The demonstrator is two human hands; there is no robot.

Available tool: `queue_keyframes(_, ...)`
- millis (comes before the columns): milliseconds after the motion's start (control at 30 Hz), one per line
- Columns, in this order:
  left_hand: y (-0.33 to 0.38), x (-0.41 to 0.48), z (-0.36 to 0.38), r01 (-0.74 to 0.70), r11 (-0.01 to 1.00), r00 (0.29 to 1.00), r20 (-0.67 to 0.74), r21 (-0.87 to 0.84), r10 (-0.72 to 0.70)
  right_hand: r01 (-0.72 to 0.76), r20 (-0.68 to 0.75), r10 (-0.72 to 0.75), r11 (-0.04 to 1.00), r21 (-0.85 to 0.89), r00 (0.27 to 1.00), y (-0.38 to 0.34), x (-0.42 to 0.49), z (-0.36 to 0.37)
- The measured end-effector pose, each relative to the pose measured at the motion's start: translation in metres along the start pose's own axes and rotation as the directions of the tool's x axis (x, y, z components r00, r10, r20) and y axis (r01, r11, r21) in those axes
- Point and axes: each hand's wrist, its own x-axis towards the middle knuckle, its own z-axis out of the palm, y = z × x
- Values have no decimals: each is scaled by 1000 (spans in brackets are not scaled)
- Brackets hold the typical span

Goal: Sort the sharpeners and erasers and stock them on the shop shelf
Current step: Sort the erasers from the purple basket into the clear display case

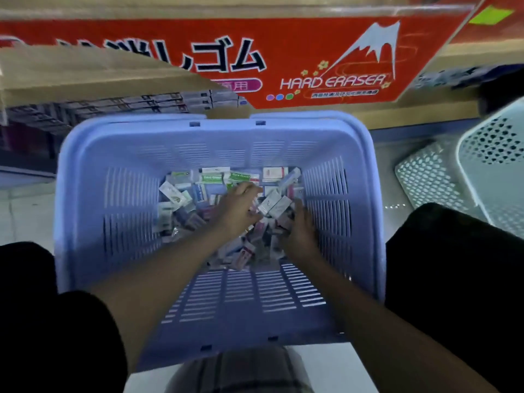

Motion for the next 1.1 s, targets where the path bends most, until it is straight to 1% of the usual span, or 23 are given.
queue_keyframes(67, 2, 17, 5, 2, 999, 1000, 17, 35, -3, -3, -30, 1, 998, -60, 1000, 3, 3, 6)
queue_keyframes(133, 6, 24, 10, 35, 995, 998, 50, 91, -40, 3, -25, -6, 992, -128, 1000, 3, 3, 10)
queue_keyframes(200, 10, 27, 17, 40, 991, 997, 64, 129, -49, -12, -47, 5, 989, -147, 999, 5, 7, 12)
queue_keyframes(233, 11, 26, 19, 50, 991, 996, 68, 122, -59, -22, -60, 13, 990, -142, 998, 7, 8, 13)
queue_keyframes(300, 11, 23, 19, 77, 994, 995, 57, 78, -81, 19, -96, -30, 994, -112, 995, 8, 10, 12)
queue_keyframes(367, 3, 17, 15, 75, 993, 996, 36, 88, -79, 78, -115, -83, 996, -42, 990, 10, 12, 10)
queue_keyframes(500, -18, -5, 7, 16, 986, 998, 53, 169, -25, 162, -79, -159, 986, 38, 984, 9, 14, 11)
queue_keyframes(633, -32, -24, 1, 11, 984, 999, 40, 175, -18, 185, 32, -189, 977, 104, 981, 0, 12, 13)
queue_keyframes(700, -34, -32, 0, 45, 986, 998, 32, 160, -51, 155, 88, -171, 975, 161, 981, -2, 12, 9)
queue_keyframes(767, -32, -38, 1, 95, 985, 995, 28, 146, -100, 90, 126, -118, 975, 204, 985, -7, 12, 5)
queue_keyframes(867, -29, -40, 4, 148, 978, 988, 29, 149, -154, 47, 80, -54, 994, 95, 995, -6, 15, 7)
queue_keyframes(933, -27, -37, 5, 178, 971, 983, 23, 160, -184, 6, 96, -19, 992, 124, 995, -3, 18, 9)
queue_keyframes(1000, -25, -32, 5, 216, 963, 975, 16, 162, -222, 1, 102, -17, 988, 157, 995, -2, 19, 11)
queue_keyframes(1100, -24, -23, 3, 228, 959, 970, 50, 169, -240, -3, 107, -10, 992, 125, 994, -6, 16, 22)
